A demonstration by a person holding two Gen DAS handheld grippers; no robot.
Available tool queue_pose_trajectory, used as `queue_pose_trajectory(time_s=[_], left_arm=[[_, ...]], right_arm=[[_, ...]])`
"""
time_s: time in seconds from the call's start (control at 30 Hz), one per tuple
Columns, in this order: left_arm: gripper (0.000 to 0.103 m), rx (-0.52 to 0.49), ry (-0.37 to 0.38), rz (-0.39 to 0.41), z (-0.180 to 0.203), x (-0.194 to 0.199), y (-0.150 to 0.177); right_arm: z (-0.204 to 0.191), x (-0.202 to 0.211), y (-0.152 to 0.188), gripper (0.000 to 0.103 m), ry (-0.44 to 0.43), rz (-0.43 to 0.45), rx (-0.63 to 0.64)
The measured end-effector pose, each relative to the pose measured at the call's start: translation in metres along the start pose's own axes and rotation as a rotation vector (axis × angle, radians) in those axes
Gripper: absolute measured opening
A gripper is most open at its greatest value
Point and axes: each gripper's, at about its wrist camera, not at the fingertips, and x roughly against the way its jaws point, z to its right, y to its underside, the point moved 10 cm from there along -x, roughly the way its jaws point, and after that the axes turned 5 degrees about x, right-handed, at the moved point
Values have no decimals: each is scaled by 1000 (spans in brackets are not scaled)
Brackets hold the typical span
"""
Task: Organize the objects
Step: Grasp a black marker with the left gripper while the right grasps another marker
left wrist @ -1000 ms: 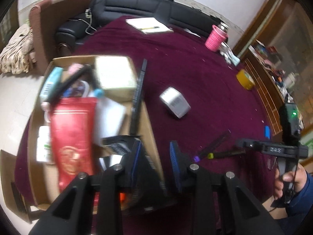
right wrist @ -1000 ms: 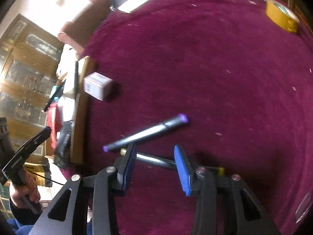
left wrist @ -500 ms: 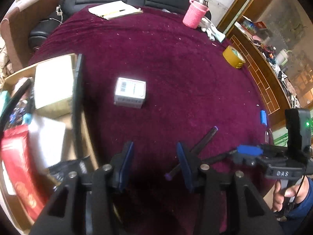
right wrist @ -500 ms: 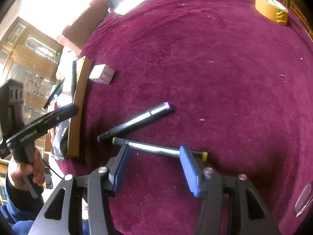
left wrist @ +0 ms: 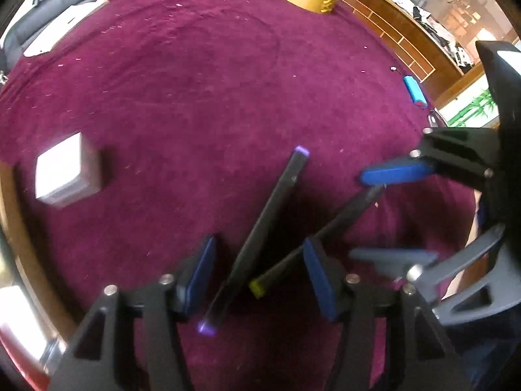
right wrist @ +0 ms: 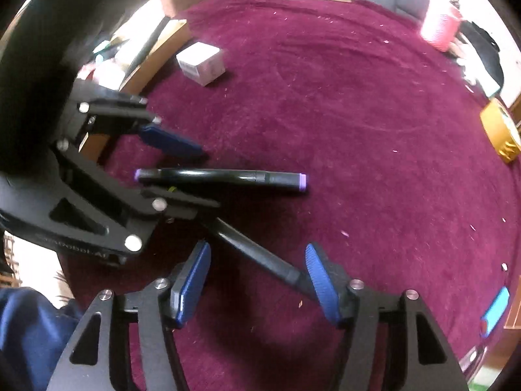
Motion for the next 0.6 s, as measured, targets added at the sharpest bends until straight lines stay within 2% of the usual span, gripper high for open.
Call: queue_pose_trajectory(time_s=[0.1,0.17,0.2,0.27,0.37,0.5,0.6], left_arm=[[55,11,1,7,-4,-3,-10],[53,13,-7,11,-4,-2,-10],[51,11,-14,15,-4,-2,-14],[37,-1,-71,28,-7,0,-11],[26,10,-137,38,-12,0,-7],[26,-4,-174,60,-14,2,-2],[25,-19,-194,61,-10,-3,-9]], right_arm=[[-4,0,10,64,18,-15,42],[-5,3,19,43,59,-38,55],[-7,5,25,37,46,-53,32],[-13,8,34,25,61,-70,25],[-25,12,47,22,10,-80,-14],[-17,13,49,23,-6,-60,-60],[-12,12,44,23,10,-55,-45]])
